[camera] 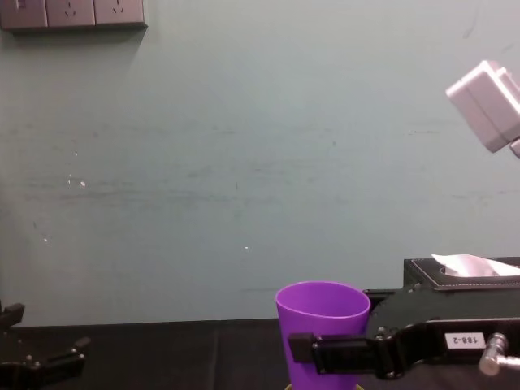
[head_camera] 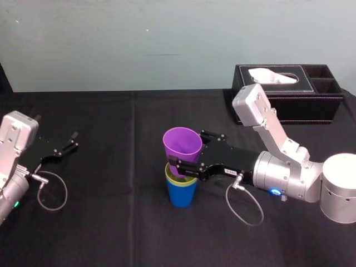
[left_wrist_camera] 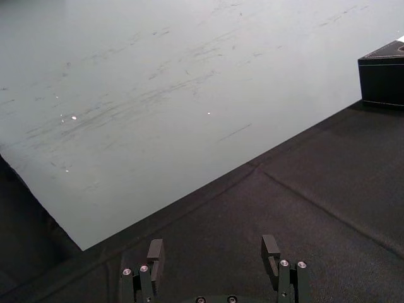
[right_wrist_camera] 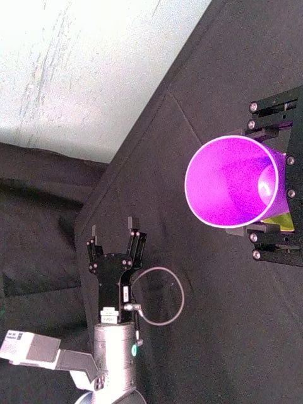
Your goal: Stack the three plastic cups sequentially using one hand.
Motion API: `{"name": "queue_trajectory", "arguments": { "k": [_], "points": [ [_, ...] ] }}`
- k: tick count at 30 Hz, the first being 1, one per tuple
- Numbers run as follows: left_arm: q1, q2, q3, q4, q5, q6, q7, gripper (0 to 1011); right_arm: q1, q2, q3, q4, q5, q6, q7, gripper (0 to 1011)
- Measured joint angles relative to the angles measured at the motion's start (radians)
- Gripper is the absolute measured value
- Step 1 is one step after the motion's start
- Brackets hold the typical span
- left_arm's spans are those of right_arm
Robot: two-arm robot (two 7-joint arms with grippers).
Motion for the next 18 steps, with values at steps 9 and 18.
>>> {"name": "queue_trajectory", "arguments": {
  "k": [9,18],
  "points": [
    [0.000,0.000,0.000,0.000,0.000,0.000,0.000,1010,0.009,-0.010,-0.008,0.029,0.001,-0.006,0.010,726],
    [0.000,0.000,0.000,0.000,0.000,0.000,0.000,1010,0.017,-0.020,-0.019,0.062,-0.005,-0.014,0.016,726]
  ]
}}
